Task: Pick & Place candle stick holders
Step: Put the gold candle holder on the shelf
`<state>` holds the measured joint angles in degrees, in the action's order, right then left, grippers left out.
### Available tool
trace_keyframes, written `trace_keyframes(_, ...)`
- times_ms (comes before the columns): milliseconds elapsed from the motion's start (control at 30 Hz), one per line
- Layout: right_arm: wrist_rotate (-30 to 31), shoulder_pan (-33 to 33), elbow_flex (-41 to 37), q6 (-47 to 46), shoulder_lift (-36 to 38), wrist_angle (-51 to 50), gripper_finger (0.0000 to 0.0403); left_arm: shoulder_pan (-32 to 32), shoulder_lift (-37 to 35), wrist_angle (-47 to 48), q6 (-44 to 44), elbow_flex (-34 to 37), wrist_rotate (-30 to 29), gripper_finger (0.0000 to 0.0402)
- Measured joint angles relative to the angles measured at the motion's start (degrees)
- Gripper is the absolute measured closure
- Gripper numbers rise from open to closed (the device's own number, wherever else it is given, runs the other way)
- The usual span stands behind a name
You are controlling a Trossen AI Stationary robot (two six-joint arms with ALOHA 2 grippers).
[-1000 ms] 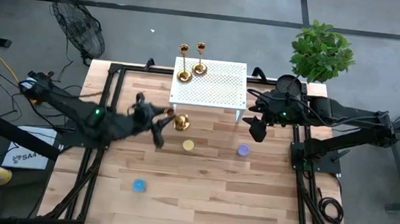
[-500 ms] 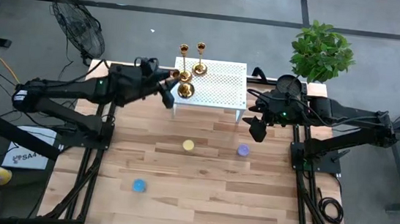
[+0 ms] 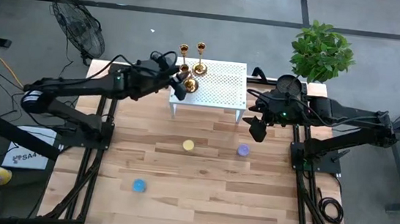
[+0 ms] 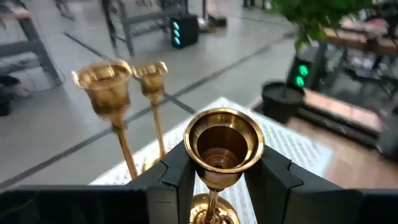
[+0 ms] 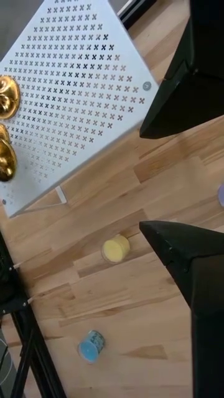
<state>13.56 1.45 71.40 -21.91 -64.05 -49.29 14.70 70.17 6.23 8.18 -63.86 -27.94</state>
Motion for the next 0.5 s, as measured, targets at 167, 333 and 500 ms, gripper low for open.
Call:
trace_keyframes(167, 0.00, 0.02, 0.00, -0.11, 0.00, -0.39, 0.0180, -0.07, 1.38, -2.15, 0.11, 0.00, -0.91, 0.0289)
trace_keyframes(333, 0.00, 0.01, 0.00, -0.11, 0.00, -0.42, 0.0180, -0.07, 3.36, 4.50, 1.08, -4.46, -1.01, 0.0289)
trace_keyframes(500, 0.00, 0.02, 0.00, -0.11, 0.00, -0.61, 0.0180, -0.07, 8.09, 14.77, 1.10, -14.71, -1.12, 0.0289)
